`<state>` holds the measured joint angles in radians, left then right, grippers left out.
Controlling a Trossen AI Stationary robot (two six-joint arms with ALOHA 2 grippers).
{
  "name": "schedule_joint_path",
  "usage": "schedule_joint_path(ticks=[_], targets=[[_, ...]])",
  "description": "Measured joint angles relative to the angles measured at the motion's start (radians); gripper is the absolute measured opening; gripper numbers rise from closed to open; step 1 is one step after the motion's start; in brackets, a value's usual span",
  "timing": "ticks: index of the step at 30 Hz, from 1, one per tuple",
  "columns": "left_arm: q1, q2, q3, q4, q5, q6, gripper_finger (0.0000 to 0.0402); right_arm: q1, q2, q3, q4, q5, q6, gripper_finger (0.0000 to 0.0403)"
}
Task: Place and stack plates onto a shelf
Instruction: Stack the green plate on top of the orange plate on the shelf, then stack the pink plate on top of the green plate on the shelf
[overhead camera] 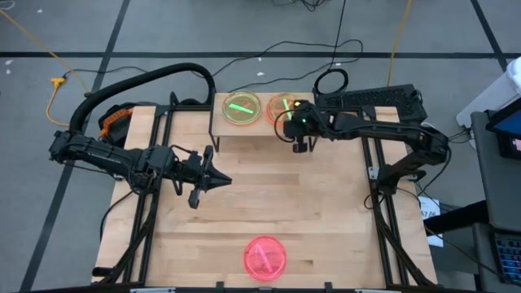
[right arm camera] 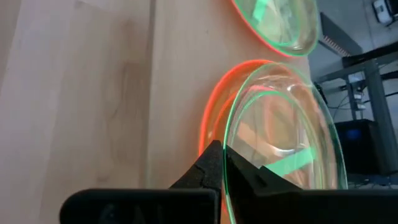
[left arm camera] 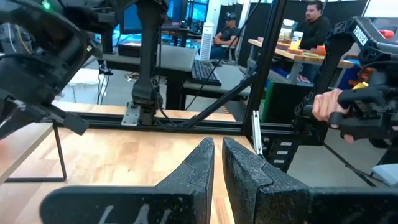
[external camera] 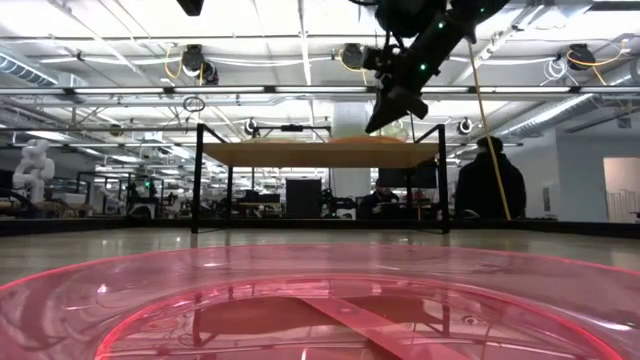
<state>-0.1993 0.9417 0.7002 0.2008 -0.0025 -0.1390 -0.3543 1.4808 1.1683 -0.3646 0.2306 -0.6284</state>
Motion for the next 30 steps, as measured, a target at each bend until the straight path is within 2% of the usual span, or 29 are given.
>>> schedule_joint_path(ticks=[6, 13, 17, 21, 25, 30], targets=[[0.000, 0.000, 0.000, -0.001, 0.000, 0.000, 0.0037, 0.002, 0.002, 0.000, 0.031, -0.001, -0.001, 0.0022], [0.000, 0.000, 0.000, -0.001, 0.000, -0.001, 0.0037, 0.002, -0.001, 0.000, 0.061, 0.001, 0.011, 0.0105], [0.000, 0.000, 0.000, -0.001, 0.000, -0.001, 0.0037, 0.002, -0.001, 0.000, 0.049, 0.032, 0.014, 0.0139], [0.000, 0.000, 0.000, -0.001, 0.000, -0.002, 0.0037, 0.001, -0.001, 0.000, 0.052, 0.132, 0.015, 0.0152], [0.000, 0.000, 0.000, -0.002, 0.000, -0.035, 0.0037, 0.028, -0.041, -0.001, 0.040, 0.112, 0.032, 0.0155], [0.000, 0.000, 0.000, -0.002, 0.000, -0.050, 0.0037, 0.114, -0.150, -0.001, 0.041, 0.080, 0.080, 0.0155]])
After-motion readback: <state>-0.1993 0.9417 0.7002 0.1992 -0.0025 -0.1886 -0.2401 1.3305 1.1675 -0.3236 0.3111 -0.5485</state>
